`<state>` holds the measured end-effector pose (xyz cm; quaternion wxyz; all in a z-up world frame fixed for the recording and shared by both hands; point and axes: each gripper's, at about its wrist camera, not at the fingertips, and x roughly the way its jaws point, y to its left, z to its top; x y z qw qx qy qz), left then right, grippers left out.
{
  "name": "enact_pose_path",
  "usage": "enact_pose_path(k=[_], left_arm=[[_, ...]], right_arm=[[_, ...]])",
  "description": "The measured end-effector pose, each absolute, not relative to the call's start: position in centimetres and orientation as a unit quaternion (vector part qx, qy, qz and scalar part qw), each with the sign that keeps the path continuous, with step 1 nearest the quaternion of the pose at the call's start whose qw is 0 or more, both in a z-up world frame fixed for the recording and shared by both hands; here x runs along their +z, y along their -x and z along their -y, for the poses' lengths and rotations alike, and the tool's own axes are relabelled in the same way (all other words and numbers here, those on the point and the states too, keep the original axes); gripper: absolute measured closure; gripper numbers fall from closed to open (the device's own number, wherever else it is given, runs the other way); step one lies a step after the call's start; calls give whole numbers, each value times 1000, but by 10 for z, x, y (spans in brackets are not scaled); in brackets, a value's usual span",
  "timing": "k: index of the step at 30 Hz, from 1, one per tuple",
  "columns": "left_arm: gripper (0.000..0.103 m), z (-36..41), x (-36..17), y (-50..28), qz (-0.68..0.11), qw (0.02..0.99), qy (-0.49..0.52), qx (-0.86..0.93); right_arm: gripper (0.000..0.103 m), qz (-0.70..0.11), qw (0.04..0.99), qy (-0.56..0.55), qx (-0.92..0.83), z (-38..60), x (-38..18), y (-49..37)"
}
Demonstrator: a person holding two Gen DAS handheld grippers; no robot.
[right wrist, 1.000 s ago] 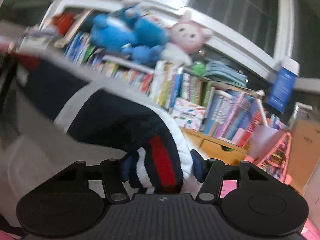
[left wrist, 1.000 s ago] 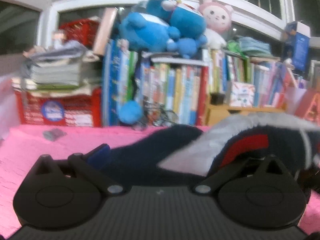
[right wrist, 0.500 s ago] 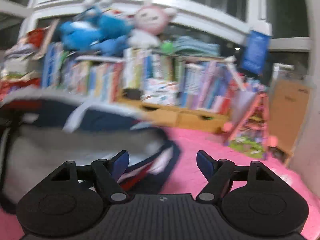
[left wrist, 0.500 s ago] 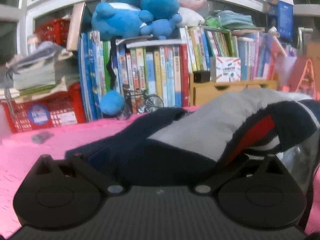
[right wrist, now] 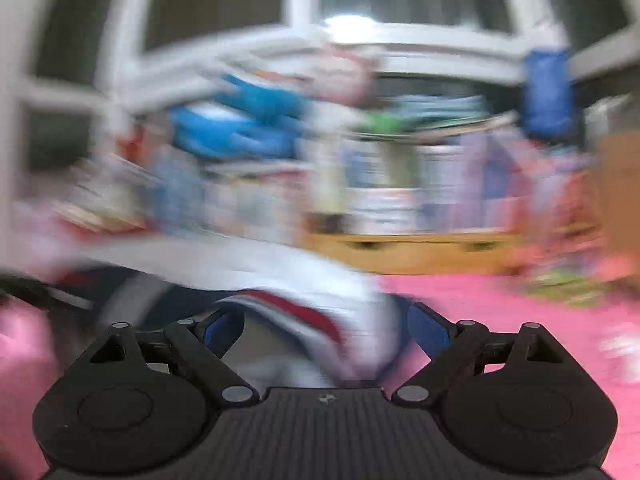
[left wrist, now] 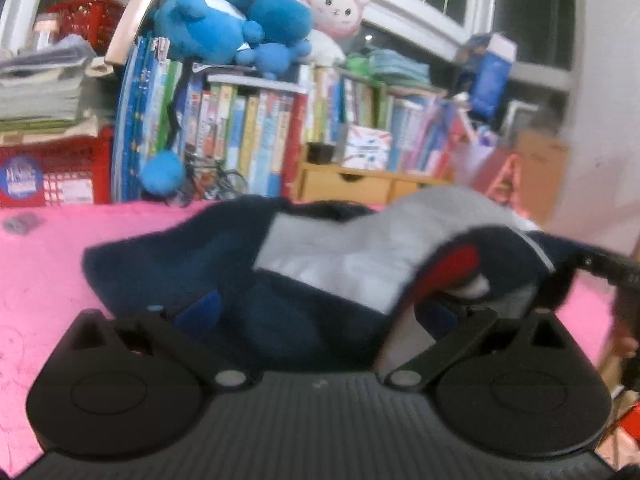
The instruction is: Fold clothes
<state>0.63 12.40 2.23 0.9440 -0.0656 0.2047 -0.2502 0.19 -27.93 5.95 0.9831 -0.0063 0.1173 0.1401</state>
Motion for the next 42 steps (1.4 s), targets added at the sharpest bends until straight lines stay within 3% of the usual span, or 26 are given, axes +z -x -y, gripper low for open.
enact_pose_path(k=[4, 6, 7, 12, 15, 18, 24, 30, 37, 38, 42], left_arm=[[0, -147, 28, 12, -181, 949, 87, -242], [0, -153, 28, 7, -191, 961, 76, -186], [0, -152, 25, -1, -206, 965, 62, -149], [0, -137, -5, -46, -255, 966, -7, -47], [0, -129, -23, -68, -283, 958, -14, -39], [0, -134, -32, -76, -302, 952, 10, -39], [0, -153, -41, -64, -318, 946, 45, -48], [0, -162, -47, -64, -338, 938, 66, -48], [0, -153, -54, -61, -335, 941, 30, -45], [0, -153, -54, -60, -335, 941, 30, -43], [0, -154, -46, -46, -319, 947, 26, -32]], right_arm=[[14, -127, 988, 50, 74, 258, 52, -19], [26, -135, 986, 70, 68, 249, 49, -25], [26, -135, 985, 67, 88, 248, 50, -23], [13, -114, 929, -55, 349, 273, 66, 10], [11, -126, 854, -124, 489, 277, 71, 19], [10, -139, 796, -123, 576, 252, 74, 24], [10, -253, 759, -51, 598, 157, 51, -7], [13, -360, 797, 23, 484, 82, 16, -45], [7, -295, 700, -83, 645, 132, 47, -5], [1, -283, 690, -103, 659, 144, 52, -3], [0, -243, 809, -34, 534, 173, 66, 10]])
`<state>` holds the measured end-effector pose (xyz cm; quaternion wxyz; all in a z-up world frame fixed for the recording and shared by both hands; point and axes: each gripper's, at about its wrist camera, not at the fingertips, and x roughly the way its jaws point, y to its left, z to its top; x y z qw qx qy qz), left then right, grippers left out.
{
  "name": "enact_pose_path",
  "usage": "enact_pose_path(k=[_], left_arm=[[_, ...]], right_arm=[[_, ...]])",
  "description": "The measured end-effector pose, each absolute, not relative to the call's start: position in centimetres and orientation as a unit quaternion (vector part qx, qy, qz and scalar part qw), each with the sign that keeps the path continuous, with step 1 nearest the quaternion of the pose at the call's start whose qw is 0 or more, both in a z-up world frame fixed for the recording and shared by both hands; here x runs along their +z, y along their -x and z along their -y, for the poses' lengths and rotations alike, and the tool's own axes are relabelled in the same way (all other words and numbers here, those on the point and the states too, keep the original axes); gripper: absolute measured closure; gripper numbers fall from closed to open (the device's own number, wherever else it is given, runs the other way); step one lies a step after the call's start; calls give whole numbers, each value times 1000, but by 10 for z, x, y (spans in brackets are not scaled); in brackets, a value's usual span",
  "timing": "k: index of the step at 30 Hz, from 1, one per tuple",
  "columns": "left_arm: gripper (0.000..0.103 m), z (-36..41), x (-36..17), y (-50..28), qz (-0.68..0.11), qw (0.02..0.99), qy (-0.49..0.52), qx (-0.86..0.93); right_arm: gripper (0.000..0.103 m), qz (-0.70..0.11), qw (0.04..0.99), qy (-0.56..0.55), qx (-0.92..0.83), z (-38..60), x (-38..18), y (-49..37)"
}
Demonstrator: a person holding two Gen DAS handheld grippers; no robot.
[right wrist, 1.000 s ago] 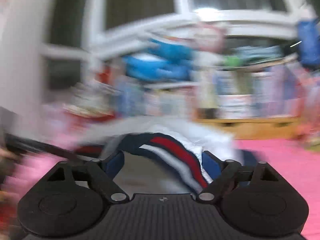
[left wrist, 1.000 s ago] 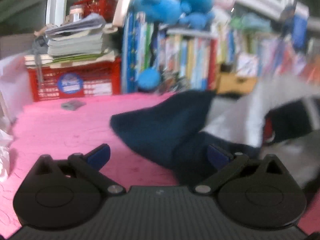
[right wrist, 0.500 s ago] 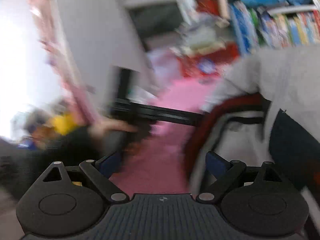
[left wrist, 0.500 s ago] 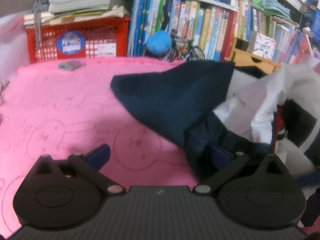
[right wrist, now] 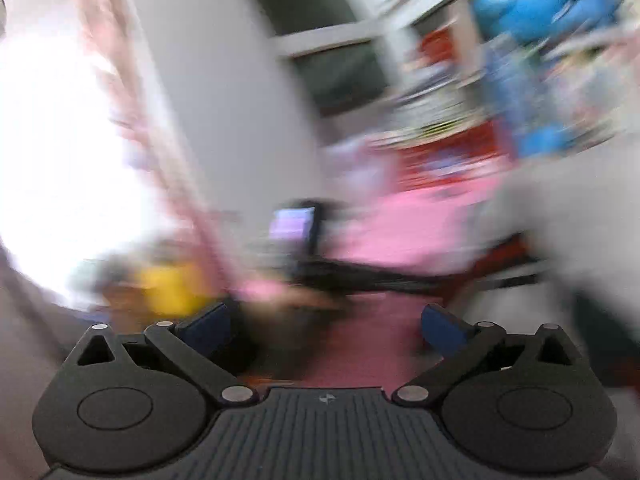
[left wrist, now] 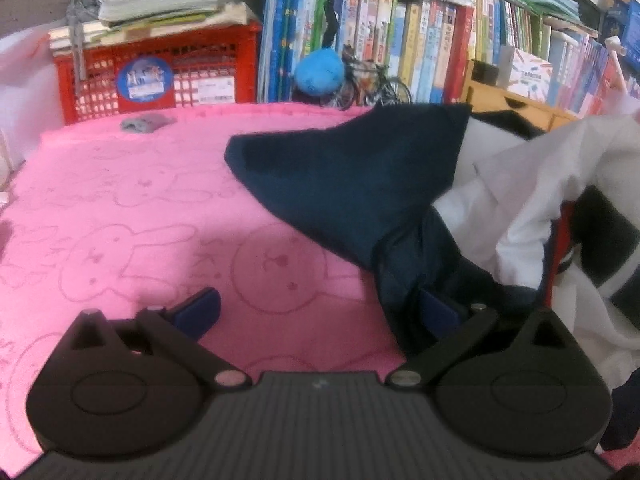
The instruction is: Fold clothes
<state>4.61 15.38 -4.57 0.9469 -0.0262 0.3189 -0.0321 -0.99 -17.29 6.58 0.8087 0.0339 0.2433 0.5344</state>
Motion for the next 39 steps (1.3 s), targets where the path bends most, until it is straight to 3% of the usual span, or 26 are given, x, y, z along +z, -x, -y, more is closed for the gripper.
enact_pose_path(k=[4, 9, 18, 22, 25, 27, 31, 36, 39], left_arm=[[0, -150, -24, -21, -270, 962, 6, -40], [0, -133, 4, 2, -216, 972, -7, -97], [0, -89, -8, 13, -226, 956, -69, -173], [0, -81, -14, 18, -234, 950, -79, -192], [0, -74, -19, 24, -233, 947, -103, -194], [0, -71, -23, 23, -235, 948, -122, -174], [0, -78, -30, 13, -238, 954, -155, -100], [0, -130, -10, 2, -244, 966, -31, -74], [0, -139, 0, 4, -232, 970, -8, -77]], right_arm=[[1, -184, 907, 171, 337, 178, 51, 31], [6, -110, 890, 396, 195, 155, 6, 35], [6, -48, 923, 380, 33, 179, 14, 20], [6, -42, 961, 271, -30, 220, 44, 14], [6, -81, 988, 128, 11, 265, 64, 16], [6, -82, 989, 111, 53, 269, 64, 18], [5, -56, 962, 255, 75, 233, 38, 34], [1, -39, 929, 344, 132, 187, 8, 52], [0, -10, 904, 405, 135, 155, -11, 56]])
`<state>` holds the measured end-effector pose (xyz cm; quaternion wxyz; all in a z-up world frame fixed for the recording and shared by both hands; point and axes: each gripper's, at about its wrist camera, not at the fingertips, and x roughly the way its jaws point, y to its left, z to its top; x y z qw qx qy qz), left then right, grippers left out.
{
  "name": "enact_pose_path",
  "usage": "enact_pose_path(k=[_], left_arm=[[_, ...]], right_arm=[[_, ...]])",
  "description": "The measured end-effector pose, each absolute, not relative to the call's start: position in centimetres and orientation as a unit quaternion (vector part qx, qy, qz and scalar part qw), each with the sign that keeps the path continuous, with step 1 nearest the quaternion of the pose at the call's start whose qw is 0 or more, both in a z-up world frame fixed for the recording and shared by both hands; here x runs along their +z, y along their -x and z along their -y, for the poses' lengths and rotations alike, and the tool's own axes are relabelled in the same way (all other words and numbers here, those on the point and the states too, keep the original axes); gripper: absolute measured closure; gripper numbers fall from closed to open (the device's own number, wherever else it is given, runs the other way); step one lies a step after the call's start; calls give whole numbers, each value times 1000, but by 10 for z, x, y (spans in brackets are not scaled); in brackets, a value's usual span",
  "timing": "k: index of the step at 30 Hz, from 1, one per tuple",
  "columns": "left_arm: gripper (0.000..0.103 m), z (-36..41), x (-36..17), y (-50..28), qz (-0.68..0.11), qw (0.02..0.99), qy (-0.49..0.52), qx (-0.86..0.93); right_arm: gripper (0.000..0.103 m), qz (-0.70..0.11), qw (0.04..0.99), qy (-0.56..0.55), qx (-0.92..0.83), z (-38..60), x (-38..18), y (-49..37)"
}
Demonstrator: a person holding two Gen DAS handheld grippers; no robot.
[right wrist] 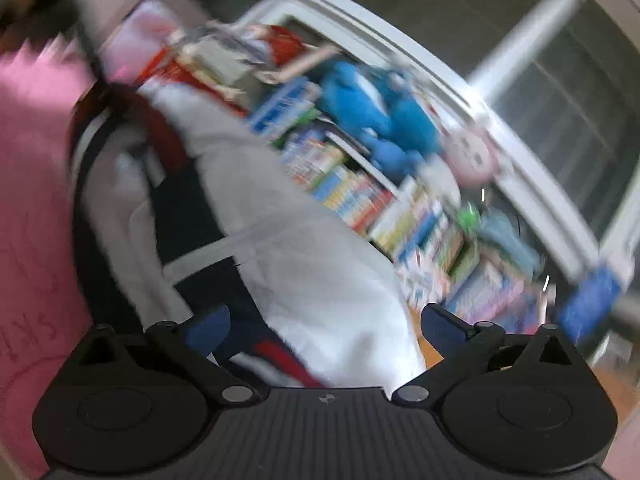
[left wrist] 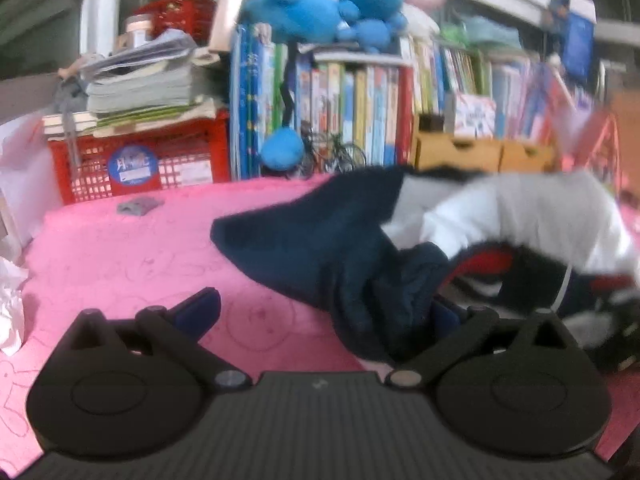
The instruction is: Fold clothes
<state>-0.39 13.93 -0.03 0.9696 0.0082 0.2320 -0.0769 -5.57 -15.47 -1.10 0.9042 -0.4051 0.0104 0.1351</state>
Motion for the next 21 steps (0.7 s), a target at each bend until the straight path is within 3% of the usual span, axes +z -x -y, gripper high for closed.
enact_pose_path(k=[3, 11, 16, 21], left_arm=[[0, -134, 4, 5, -222, 972, -16, -83], [0, -131, 9, 7, -199, 973, -6, -114], [0, -133, 12, 14, -186, 971, 9, -150], [0, -109, 8, 21, -174, 968, -41, -174]], right_arm=[[0, -12, 884, 444, 146, 127, -26, 46], [0, -29, 890, 417, 182, 80, -32, 35], [0, 2, 926, 369, 76, 86, -15, 29], [0, 34, 955, 290, 49, 113, 14, 40]])
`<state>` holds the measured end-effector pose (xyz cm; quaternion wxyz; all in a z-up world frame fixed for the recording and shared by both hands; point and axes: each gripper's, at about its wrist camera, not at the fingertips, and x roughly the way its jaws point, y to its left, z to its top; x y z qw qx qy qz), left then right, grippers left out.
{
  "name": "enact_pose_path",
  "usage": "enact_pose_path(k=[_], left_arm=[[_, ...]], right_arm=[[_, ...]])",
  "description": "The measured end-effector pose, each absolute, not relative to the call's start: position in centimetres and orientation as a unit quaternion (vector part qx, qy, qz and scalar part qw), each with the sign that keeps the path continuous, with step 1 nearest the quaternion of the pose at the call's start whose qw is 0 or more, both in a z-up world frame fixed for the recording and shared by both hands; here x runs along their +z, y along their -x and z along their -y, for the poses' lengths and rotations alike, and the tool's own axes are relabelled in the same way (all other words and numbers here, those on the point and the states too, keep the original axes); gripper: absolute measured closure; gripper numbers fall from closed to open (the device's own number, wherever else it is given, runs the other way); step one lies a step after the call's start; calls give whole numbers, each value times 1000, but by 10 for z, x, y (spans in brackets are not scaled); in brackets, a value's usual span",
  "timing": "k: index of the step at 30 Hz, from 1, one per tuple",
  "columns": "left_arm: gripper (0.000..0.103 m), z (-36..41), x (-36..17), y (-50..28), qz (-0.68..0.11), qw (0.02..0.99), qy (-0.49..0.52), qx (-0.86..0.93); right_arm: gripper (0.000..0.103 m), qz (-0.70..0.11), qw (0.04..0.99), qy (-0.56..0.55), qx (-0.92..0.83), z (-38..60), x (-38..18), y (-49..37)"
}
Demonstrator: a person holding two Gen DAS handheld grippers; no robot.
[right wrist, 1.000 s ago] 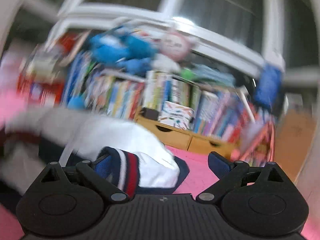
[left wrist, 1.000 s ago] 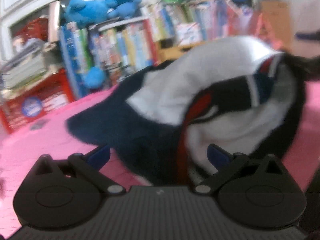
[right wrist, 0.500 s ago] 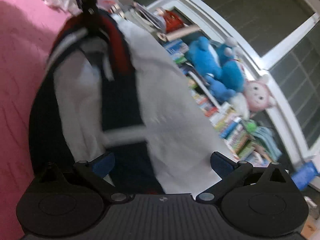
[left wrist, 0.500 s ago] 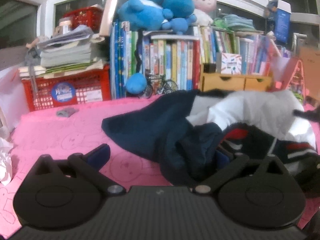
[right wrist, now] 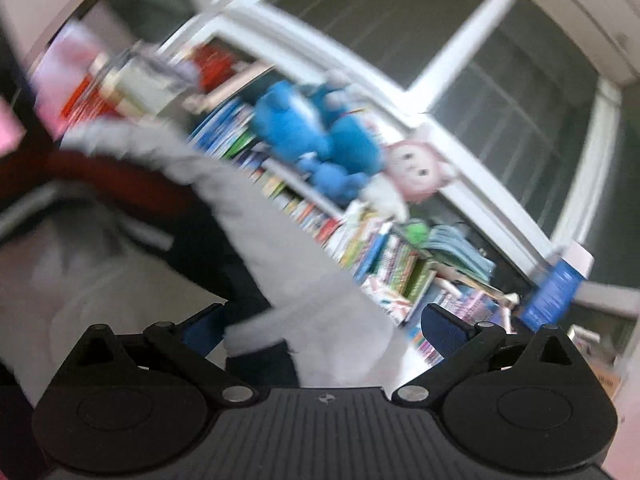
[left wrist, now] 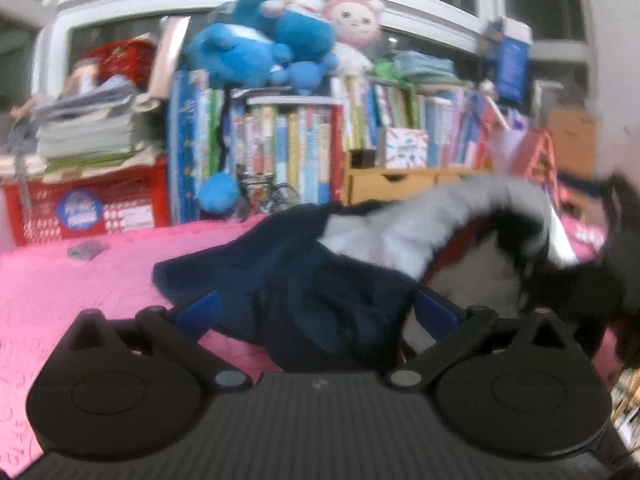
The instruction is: Fold clothes
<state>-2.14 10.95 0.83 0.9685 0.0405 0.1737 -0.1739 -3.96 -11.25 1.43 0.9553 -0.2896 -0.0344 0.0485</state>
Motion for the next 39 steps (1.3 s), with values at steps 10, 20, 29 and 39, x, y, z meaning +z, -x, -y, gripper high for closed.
enact_pose_path(k=[10, 20, 29, 39], left_arm=[[0, -37, -31, 5, -194, 950, -205, -132], [0, -69, -24, -3, -202, 953, -216, -58], [0, -120, 37, 16, -147, 974, -4, -170], [0, -108, 26, 43, -140, 961, -53, -233]], right_arm=[[0, -12, 987, 37, 155, 184, 80, 39], [0, -71, 937, 267, 215, 144, 13, 67], [0, -72, 920, 356, 145, 100, -29, 53], [1, -3, 980, 161, 116, 163, 43, 70]])
